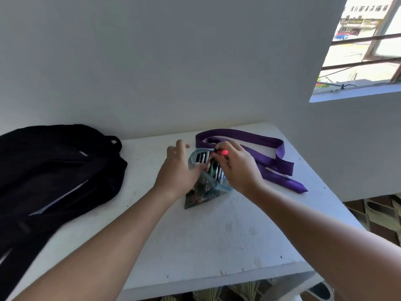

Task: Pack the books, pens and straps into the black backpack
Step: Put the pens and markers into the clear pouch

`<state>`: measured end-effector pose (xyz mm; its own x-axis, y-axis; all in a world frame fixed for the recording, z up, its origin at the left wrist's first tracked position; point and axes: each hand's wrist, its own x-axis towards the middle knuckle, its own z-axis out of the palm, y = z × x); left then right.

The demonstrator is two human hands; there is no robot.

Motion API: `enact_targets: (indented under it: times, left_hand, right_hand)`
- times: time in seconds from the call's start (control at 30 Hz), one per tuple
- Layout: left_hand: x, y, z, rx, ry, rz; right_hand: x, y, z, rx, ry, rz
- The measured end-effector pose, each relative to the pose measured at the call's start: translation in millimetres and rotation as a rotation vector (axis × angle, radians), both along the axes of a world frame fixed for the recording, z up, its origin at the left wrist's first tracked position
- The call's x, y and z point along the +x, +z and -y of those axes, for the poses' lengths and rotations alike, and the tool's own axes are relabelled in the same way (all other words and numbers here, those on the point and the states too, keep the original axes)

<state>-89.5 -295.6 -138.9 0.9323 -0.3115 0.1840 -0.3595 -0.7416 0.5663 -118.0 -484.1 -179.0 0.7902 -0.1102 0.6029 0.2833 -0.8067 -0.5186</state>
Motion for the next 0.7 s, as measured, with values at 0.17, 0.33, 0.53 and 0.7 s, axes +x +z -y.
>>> enact_targets:
  times: [0.17, 0.33, 0.53, 0.7]
  left_hand:
    - [-40.0, -13.3, 12.9, 0.183, -0.131, 0.153]
    - [-55.6, -17.3, 18.6, 0.327, -0.118, 0.199]
    - [-61.4, -12.1, 10.1, 0.034, -0.132, 0.150]
    - [-59.5, -27.0, -30.3, -0.377, 0.108, 0.101]
  right_hand:
    - [11.2, -18.0, 4.0, -0.063, 0.093, -0.075]
    - [15.7, -16.6, 4.2, -0.064, 0.104, -0.183]
    - [26.9, -2.1, -3.1, -0.164, 0.156, -0.330]
    - [35.4, 36.7, -22.2, -0.107, 0.275, -0.693]
